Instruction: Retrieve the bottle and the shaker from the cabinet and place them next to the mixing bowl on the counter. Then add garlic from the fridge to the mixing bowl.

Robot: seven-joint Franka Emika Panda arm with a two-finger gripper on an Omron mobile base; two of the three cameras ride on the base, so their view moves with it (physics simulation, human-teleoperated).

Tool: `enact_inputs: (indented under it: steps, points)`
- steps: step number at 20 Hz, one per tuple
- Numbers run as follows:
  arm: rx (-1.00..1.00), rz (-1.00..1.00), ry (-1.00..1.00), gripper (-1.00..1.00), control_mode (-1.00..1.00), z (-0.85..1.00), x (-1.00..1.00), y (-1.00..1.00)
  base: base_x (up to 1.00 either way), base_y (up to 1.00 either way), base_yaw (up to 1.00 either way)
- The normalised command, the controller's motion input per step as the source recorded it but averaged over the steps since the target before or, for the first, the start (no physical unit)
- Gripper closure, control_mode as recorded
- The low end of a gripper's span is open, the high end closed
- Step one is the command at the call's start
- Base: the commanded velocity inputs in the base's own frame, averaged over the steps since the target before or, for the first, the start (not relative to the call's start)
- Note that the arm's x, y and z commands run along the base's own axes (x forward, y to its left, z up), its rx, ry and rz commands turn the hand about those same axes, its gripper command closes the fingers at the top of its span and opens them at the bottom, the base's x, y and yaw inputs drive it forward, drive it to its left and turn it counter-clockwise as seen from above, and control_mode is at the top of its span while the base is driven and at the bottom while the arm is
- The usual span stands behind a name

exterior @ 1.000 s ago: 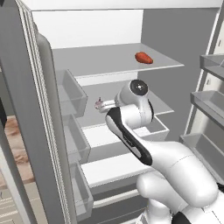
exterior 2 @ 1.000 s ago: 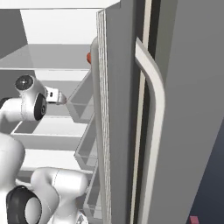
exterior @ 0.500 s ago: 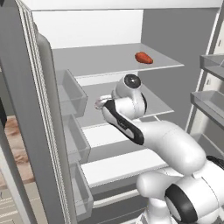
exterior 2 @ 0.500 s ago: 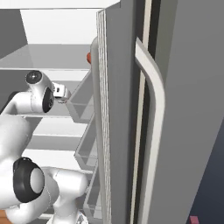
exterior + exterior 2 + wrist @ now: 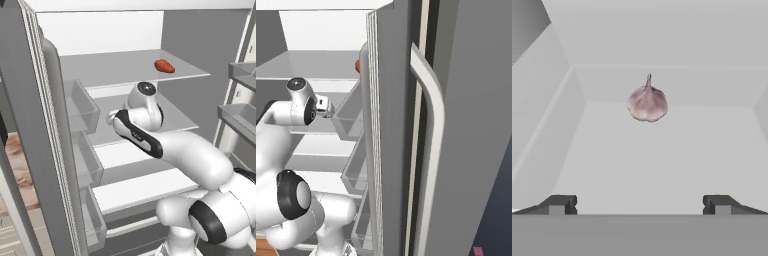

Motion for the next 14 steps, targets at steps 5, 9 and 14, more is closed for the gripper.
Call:
enact_inputs:
  steps: [5,9,14]
  points:
    - [0.0,0.01,0.03,-1.0,-1.0,-0.16,0.16,0.0,0.0,0.0,0.0]
    - [0.0,0.0,-0.06,-1.0,-1.0,-0.21,0.38,0.0,0.0,0.0,0.0]
    - [0.0,0.0,-0.01,-1.0,-1.0,-0.04,0.38,0.0,0.0,0.0,0.0]
